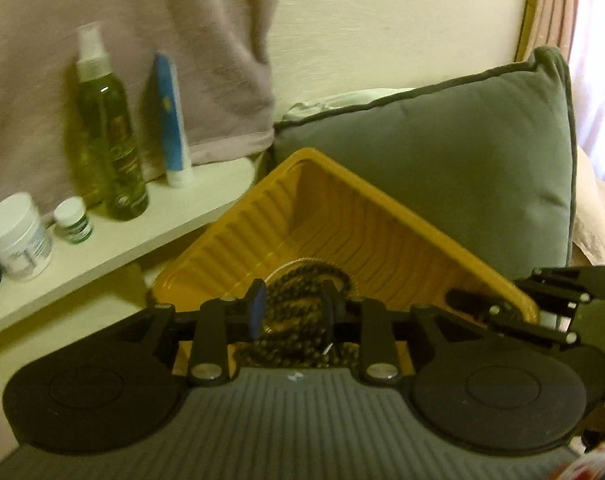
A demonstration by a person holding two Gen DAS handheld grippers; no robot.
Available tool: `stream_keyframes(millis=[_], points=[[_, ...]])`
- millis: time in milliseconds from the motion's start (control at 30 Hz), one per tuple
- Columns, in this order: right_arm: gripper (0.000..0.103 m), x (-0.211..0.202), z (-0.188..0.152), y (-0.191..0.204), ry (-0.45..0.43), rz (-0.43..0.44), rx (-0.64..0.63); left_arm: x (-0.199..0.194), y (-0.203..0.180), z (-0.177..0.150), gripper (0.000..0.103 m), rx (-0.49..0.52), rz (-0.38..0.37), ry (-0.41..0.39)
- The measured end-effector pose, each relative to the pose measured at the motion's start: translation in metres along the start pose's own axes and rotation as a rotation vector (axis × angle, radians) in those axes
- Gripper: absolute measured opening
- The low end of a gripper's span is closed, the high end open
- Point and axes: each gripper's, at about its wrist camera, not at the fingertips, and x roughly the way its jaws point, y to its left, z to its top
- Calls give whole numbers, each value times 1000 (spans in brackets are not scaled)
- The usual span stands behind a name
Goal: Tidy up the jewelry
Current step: 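Lower the necklace into the tray and open the left gripper, then lower the orange tray onto the towel and open the right gripper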
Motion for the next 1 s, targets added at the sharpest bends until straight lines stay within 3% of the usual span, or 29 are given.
stream_keyframes(millis=[467, 1000], points=[[4, 1, -1, -1, 7, 3, 9, -34, 29, -57, 35, -98, 201, -13], [4, 15, -16, -22, 90, 76, 107, -58, 36, -105, 37, -233, 269, 6]])
